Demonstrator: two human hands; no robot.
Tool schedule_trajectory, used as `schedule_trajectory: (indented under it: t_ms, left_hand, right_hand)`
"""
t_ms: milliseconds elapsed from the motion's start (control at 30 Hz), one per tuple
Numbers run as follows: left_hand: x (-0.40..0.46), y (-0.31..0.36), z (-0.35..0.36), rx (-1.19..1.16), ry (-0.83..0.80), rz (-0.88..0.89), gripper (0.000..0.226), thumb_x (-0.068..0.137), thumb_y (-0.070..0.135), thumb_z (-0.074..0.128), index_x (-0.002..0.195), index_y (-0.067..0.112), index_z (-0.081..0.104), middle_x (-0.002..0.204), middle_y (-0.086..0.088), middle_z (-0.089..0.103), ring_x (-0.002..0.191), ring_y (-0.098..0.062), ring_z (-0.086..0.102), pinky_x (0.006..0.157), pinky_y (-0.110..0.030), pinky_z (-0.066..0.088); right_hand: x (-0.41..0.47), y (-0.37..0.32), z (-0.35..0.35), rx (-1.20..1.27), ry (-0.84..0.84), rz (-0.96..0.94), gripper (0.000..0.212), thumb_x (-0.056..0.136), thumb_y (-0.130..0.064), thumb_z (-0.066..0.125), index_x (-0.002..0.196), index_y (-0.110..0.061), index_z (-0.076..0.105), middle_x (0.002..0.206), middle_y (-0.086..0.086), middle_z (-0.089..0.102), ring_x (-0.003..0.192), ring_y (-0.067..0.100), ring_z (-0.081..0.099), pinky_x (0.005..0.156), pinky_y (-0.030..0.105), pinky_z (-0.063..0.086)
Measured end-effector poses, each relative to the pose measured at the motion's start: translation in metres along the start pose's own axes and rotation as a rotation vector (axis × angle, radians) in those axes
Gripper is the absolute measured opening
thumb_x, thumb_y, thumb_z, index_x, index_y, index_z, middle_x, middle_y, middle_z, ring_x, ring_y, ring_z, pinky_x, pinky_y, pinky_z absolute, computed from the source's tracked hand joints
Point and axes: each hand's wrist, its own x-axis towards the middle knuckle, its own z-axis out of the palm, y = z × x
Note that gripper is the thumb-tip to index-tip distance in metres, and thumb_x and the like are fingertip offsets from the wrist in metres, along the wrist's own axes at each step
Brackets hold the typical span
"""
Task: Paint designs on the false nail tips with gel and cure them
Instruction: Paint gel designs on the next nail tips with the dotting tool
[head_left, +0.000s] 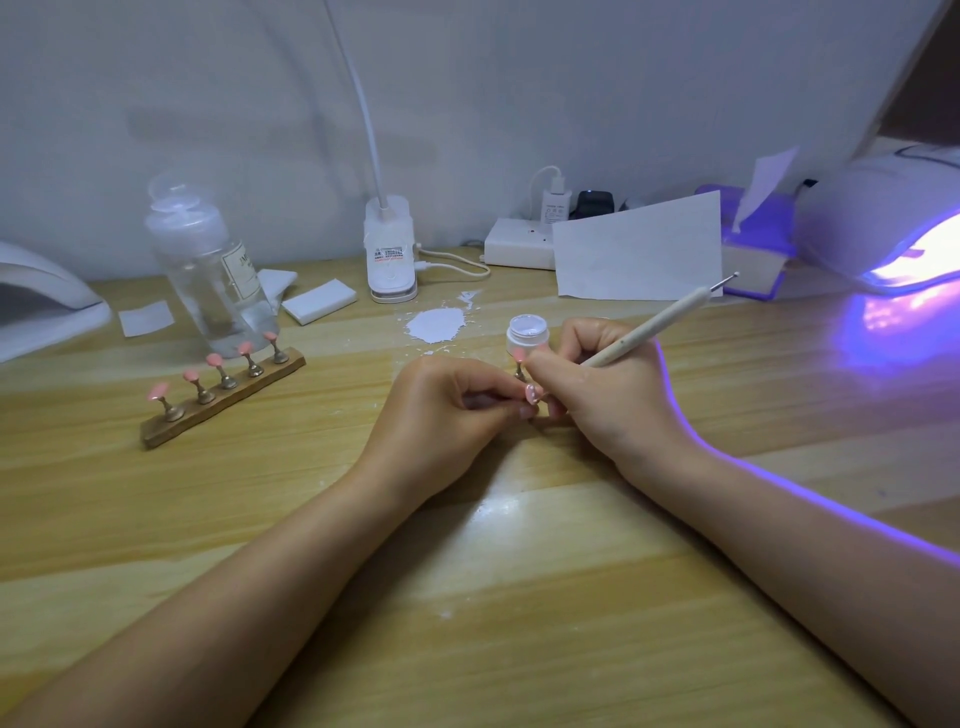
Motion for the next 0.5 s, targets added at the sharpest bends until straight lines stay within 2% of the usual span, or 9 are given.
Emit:
schedule_trajectory:
  t_ms: [167, 267, 367, 500]
  left_hand:
    - [0.0001, -0.0001, -0.0002, 0.007, -0.006, 0.009, 0.020, 0.072, -0.005, 0.071, 0.086, 0.009, 0.072, 0.078, -0.002, 0.071, 0.072, 0.001, 0.064, 0.076, -0.015, 0.052]
    - [0.0001, -0.0002, 0.0003, 0.013, 0.008, 0.011, 0.019, 0.072, -0.004, 0.072, 0.085, 0.009, 0.073, 0.080, -0.002, 0.072, 0.075, -0.003, 0.066, 0.078, -0.021, 0.053]
    - [0.0004, 0.0003, 0.0009, 0.023, 0.032, -0.002, 0.018, 0.073, -0.002, 0.072, 0.083, 0.012, 0.074, 0.079, -0.003, 0.073, 0.072, -0.002, 0.065, 0.078, -0.027, 0.053]
    - [0.0007, 0.0015, 0.0004, 0.007, 0.024, -0.012, 0.022, 0.075, -0.001, 0.070, 0.087, 0.017, 0.072, 0.078, -0.004, 0.073, 0.069, -0.002, 0.063, 0.076, -0.028, 0.052]
  right_hand:
    - [-0.0006, -0.0012, 0.0001, 0.019, 0.000, 0.016, 0.042, 0.077, 0.008, 0.058, 0.045, -0.011, 0.038, 0.033, -0.006, 0.048, 0.035, 0.004, 0.051, 0.039, 0.009, 0.036]
    - [-0.0008, -0.0031, -0.0001, 0.061, 0.044, 0.012, 0.043, 0.078, 0.007, 0.058, 0.045, -0.012, 0.038, 0.032, -0.007, 0.046, 0.033, 0.003, 0.049, 0.038, 0.009, 0.036]
    - [-0.0004, -0.0056, -0.0001, 0.118, 0.130, -0.013, 0.042, 0.083, -0.007, 0.062, 0.047, -0.009, 0.040, 0.032, -0.010, 0.041, 0.031, 0.000, 0.046, 0.039, 0.011, 0.038]
    - [0.0005, -0.0064, -0.0010, 0.207, 0.168, 0.018, 0.050, 0.090, -0.022, 0.057, 0.040, -0.020, 0.052, 0.036, -0.012, 0.046, 0.036, -0.002, 0.051, 0.042, 0.015, 0.048]
